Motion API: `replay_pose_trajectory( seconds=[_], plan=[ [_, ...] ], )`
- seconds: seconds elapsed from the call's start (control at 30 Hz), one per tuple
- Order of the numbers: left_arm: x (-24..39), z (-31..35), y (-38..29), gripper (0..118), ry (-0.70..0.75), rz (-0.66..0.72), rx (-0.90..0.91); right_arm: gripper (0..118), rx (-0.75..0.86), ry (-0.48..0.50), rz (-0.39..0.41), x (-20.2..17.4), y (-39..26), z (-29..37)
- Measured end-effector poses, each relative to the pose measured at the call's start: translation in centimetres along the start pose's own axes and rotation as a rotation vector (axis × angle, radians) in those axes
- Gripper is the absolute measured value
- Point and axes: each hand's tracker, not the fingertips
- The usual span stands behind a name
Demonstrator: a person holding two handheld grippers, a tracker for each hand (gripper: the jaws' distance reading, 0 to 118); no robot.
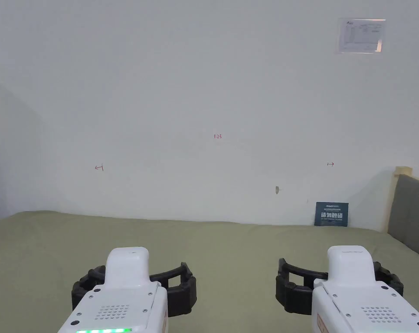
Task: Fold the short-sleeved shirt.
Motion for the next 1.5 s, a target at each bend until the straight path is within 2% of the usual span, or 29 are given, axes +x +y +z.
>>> replay_pose_trajectory(
  seconds=[0.13,0.33,0.5,1.0,1.27,1.3,1.33,1.37,1.4,1.43,1.47,1.5],
  plan=[
    [0.0,0.2,0.3,118,-0.017,-0.001,-0.002,118,-0.008,0.002,-0.015,-0.4,0.4,0.3],
    [0.1,0.4,0.4,118,-0.012,-0.011,-0.003,118,-0.01,-0.001,0.007,0.2,0.1,-0.5],
    [0.4,0.5,0.5,118,-0.002,-0.025,0.01,118,-0.009,0.001,-0.027,0.8,-0.1,-1.0],
    [0.6,0.1,0.4,118,-0.002,-0.046,-0.02,118,-0.02,-0.041,-0.005,1.7,-0.8,-1.8],
    [0.4,0.0,0.4,118,-0.003,-0.032,-0.024,117,-0.039,-0.03,0.0,1.4,-0.9,-2.0],
    [0.4,0.0,0.4,118,-0.002,-0.034,-0.023,115,-0.041,-0.032,-0.001,1.3,-0.9,-1.9],
    [0.4,0.0,0.4,118,-0.006,-0.04,-0.026,108,-0.04,-0.033,-0.002,1.3,-0.9,-1.9],
    [0.4,0.0,0.4,118,-0.016,-0.044,-0.033,95,-0.042,-0.031,-0.003,1.4,-0.9,-1.9],
    [0.4,0.0,0.4,118,-0.022,-0.043,-0.036,72,-0.048,-0.034,-0.005,1.3,-1.0,-1.8],
    [0.4,0.1,0.4,100,-0.045,-0.049,-0.039,34,-0.055,-0.043,-0.008,1.2,-1.1,-1.9],
    [0.6,0.1,0.3,57,-0.038,-0.053,-0.036,11,-0.062,-0.051,-0.011,1.2,-1.2,-2.0],
    [0.9,0.0,0.1,7,0.003,-0.06,-0.021,8,-0.059,-0.062,-0.02,1.3,-1.4,-2.1]
  ],
)
